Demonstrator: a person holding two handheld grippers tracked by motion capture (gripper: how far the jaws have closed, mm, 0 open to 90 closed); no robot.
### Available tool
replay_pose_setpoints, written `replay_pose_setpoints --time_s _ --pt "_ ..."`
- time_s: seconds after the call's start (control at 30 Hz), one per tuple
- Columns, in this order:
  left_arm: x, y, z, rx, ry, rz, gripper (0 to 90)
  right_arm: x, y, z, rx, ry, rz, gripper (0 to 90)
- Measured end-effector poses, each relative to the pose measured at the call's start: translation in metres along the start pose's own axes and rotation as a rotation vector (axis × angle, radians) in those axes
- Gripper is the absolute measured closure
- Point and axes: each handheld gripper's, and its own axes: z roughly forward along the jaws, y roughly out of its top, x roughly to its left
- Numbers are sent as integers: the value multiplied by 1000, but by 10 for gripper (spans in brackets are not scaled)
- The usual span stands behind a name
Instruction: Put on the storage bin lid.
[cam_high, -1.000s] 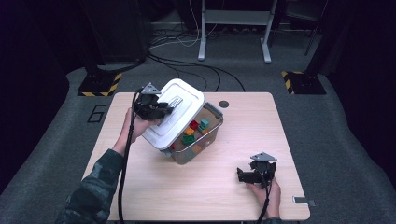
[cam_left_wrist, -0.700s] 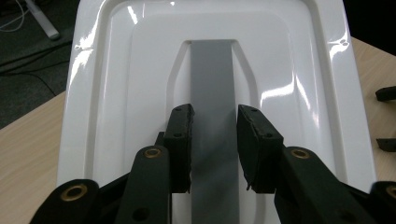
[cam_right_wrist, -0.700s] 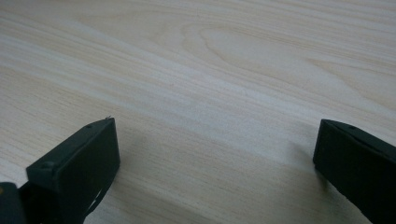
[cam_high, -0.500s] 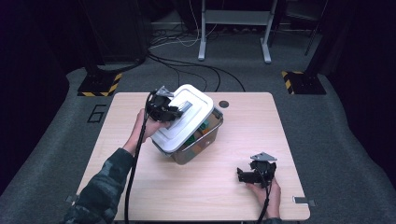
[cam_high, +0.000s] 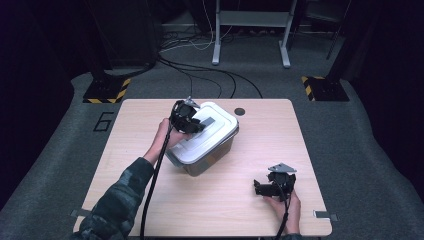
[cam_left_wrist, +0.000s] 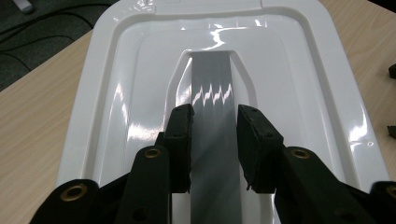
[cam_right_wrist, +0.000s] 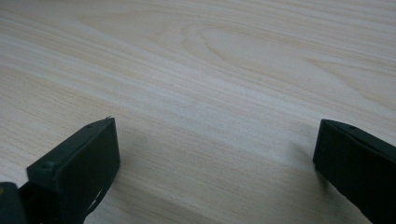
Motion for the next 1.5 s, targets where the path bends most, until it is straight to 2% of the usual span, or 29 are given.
replay_pose_setpoints --time_s 0.47,0.8,0.97,1.07,1.1,1.17,1.2,1.27,1.33,1.5 --pt "-6 1 8 5 -13 0 663 0 0 0 0 0 0 0" --pt "-5 -5 9 -1 -25 4 662 0 0 0 0 0 0 0" --pt "-5 -6 9 -5 -31 -11 657 0 0 0 -1 -1 0 0" --pt "-5 -7 9 -9 -30 -30 588 0 0 0 -1 -1 0 0" --pt "-3 -6 9 -2 -30 -17 555 0 0 0 -1 -1 0 0" --pt "-2 -7 6 -22 -36 -41 492 0 0 0 -1 -1 0 0" --pt "-1 -7 4 -19 -23 -40 405 0 0 0 -1 -1 0 0" --pt "0 -8 2 -22 -17 -44 345 0 0 0 -1 -1 0 0" --pt "2 -10 -5 -34 -8 -53 276 0 0 0 -1 -1 0 0" --pt "9 -16 -25 -94 10 -83 190 0 0 0 -1 -2 1 0"
